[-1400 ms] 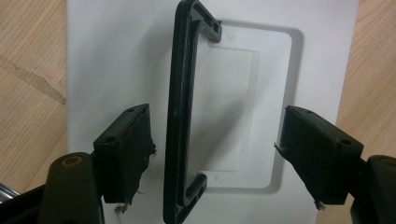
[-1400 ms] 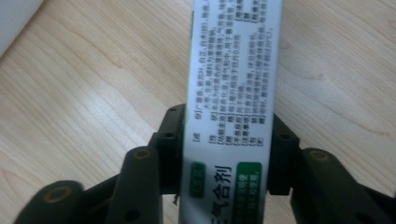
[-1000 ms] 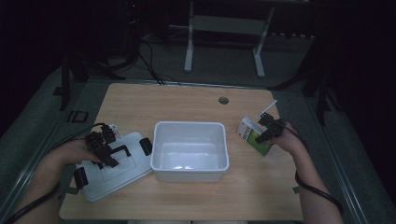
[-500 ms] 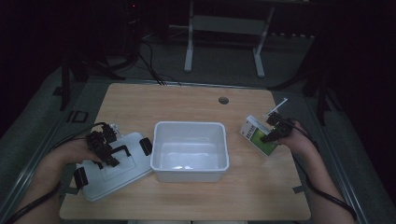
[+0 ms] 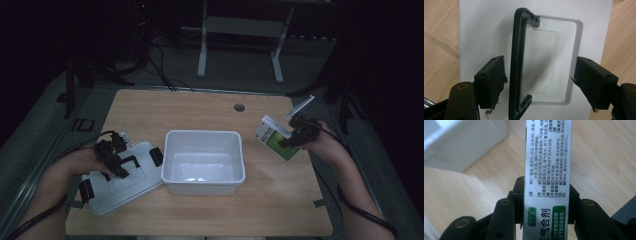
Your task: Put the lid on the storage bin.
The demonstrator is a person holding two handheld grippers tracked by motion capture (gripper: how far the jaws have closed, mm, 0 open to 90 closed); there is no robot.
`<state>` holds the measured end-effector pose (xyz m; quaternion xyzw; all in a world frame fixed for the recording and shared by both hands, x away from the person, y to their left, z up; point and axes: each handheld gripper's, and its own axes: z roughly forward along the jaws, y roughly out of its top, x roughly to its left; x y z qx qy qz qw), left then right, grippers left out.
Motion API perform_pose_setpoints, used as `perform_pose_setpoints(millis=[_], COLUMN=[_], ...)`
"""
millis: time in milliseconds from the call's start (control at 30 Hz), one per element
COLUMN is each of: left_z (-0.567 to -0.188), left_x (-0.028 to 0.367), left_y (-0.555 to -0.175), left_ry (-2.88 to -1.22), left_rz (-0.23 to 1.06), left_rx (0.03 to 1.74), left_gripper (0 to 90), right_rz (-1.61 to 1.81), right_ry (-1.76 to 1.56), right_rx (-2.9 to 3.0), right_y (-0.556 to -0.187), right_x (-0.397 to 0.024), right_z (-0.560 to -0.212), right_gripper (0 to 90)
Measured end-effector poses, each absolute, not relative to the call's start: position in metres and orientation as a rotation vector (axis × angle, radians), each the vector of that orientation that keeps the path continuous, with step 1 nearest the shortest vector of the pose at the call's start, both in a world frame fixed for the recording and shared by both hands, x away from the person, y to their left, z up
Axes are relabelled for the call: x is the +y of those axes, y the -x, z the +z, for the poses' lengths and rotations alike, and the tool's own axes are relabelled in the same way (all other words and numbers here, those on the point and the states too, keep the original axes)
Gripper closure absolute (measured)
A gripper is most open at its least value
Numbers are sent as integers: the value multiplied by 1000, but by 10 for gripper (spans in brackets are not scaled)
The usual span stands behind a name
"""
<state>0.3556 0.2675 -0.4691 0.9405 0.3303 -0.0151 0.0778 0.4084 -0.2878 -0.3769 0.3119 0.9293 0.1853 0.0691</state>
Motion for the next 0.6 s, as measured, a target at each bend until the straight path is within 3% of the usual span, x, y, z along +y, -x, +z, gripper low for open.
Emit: perform_pose_setpoints(millis=[600], left_z=[-465], left_x=[269], left_y=[-354], left_ry=[-2813], left_rz=[-50], left_rx=[1009], left_gripper=[255], right_rz=[695], right_ry=[-625], right_rx=[2819], right_y=[-376], right_x=[-235], right_z=[-315], right_gripper=[643])
